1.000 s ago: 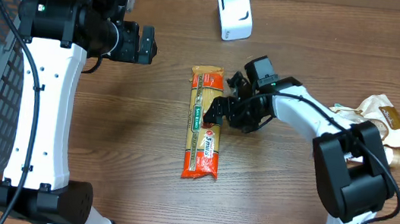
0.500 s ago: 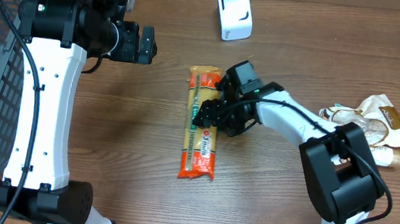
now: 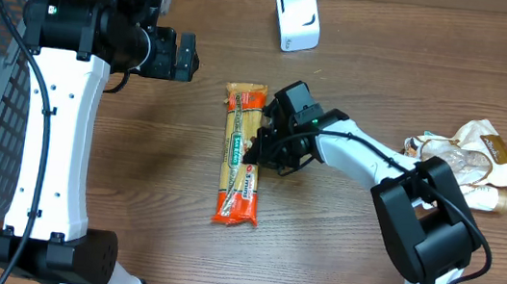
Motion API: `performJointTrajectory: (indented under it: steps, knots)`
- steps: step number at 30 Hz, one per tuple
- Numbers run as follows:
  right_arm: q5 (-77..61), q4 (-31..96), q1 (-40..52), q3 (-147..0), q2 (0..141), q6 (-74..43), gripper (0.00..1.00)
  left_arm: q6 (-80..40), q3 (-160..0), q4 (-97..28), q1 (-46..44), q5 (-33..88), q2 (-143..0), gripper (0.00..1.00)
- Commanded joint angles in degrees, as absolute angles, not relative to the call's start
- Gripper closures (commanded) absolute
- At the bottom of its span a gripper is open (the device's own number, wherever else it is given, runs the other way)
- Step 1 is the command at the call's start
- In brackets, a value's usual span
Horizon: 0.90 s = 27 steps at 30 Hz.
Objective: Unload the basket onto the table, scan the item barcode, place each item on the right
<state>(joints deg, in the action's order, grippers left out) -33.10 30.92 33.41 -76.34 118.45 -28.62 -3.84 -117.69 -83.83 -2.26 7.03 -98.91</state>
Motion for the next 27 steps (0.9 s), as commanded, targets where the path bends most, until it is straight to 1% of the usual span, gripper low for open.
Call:
performJointTrajectory:
  steps: [1,5,8,11,14,17,20,24,27]
  knots:
    - [-31.81,34.52,31.42,-78.74,114.61,-24.53,0.96,-2.55,-117.84,-83.77,-2.92,7.03,-99.09,0.0]
    - [-17.43,43.48,31.24,-82.72,106.52,-22.31,0.96,-2.55,-117.84,-83.77,-2.92,7.03,-99.09,0.0]
    - [-1.5,52.23,33.41,-87.02,101.89,-22.22,0.96,-2.55,-117.84,-83.77,-2.92,7.03,-99.09,0.01]
    - [14.13,58.48,36.97,-89.08,100.97,-20.23,0.96,-2.55,-117.84,-83.77,-2.92,7.03,-99.09,0.0]
    - [25.96,62.48,40.51,-88.99,102.87,-19.64,0.96,-2.55,-117.84,-83.77,-2.92,7.03,-99.09,0.01]
    - [32.36,65.12,43.29,-88.99,107.2,-19.62,0.96,-2.55,-117.84,-83.77,-2.92,7.03,-99.09,0.0]
    - [35.29,66.46,45.01,-89.01,112.25,-19.38,0.96,-2.55,-117.84,-83.77,-2.92,7.03,-99.09,0.0]
    - [35.24,68.03,47.29,-89.01,117.49,-19.42,0.96,-2.55,-117.84,-83.77,-2.92,7.03,-99.09,0.01]
    - [32.93,66.85,50.17,-89.01,118.48,-18.92,0.92,-2.55,-117.84,-83.77,-2.92,7.03,-99.09,0.0]
